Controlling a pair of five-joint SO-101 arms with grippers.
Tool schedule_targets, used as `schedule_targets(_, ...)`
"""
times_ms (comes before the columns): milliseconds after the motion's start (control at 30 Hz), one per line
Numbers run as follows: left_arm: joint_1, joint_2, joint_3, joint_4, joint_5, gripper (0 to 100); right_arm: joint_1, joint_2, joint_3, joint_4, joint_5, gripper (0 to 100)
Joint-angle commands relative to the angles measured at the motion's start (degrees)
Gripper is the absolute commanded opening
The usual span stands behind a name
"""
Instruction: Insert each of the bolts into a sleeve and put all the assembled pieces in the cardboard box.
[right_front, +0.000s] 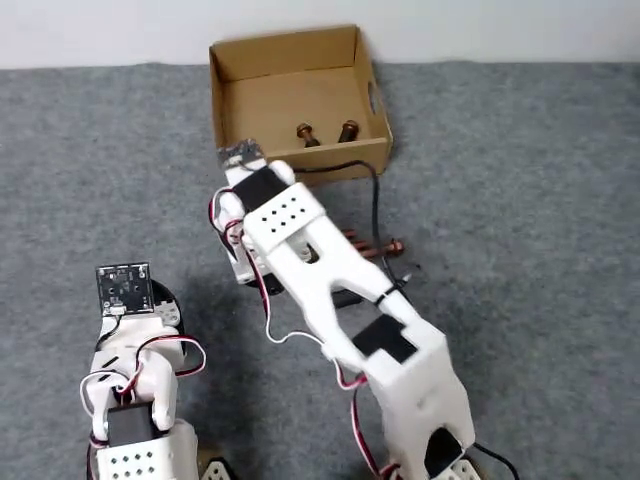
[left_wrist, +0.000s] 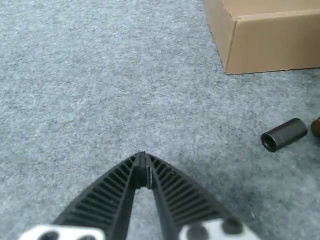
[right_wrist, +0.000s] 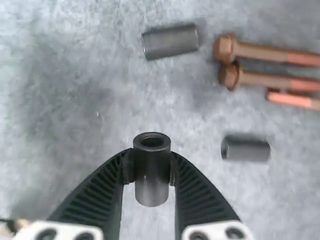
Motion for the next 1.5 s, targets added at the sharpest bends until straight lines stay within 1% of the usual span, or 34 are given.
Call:
schedule_targets(0,0.35,0.0,-0.31,-1.76,0.35,1,0.66,-8.84,-0.97,3.74,-2.37,0.8)
schedule_targets(167,0.35,0.0,-0.31,-1.76,0.35,1,4.53,-19.3,4.22,4.26,-3.34,0.8)
schedule_targets(300,0.79,0.0,-0.31,-1.67,0.35,1,9.98,-29.23,14.15,4.18,-3.34,0.8)
schedule_targets(467,4.13,0.0,-0.31,0.26,0.26,1,15.6,-45.49,26.99,4.0,-3.16,0.8)
schedule_targets(533,4.31,0.0,-0.31,0.26,0.26,1,18.77,-52.26,33.23,3.21,-3.16,0.8)
schedule_targets(633,4.31,0.0,-0.31,0.26,0.26,1,25.54,-62.64,43.87,0.22,-2.9,0.8)
schedule_targets(900,5.01,0.0,-0.31,0.26,0.0,1,42.33,-90.59,69.01,-11.74,7.74,0.8)
schedule_targets(1033,11.34,-0.09,-0.31,2.11,-2.46,1,47.69,-102.99,79.21,-15.34,8.09,0.8)
schedule_targets(1200,17.58,-0.09,-2.15,2.37,-2.46,1,51.38,-114.07,87.74,-15.25,8.0,0.8)
schedule_targets(1400,24.0,0.62,-11.03,7.47,-4.75,5,51.91,-123.65,95.3,-14.9,8.0,0.8)
schedule_targets(1467,25.76,3.6,-14.46,8.18,-7.3,5,52.0,-126.55,97.67,-14.99,8.0,0.8)
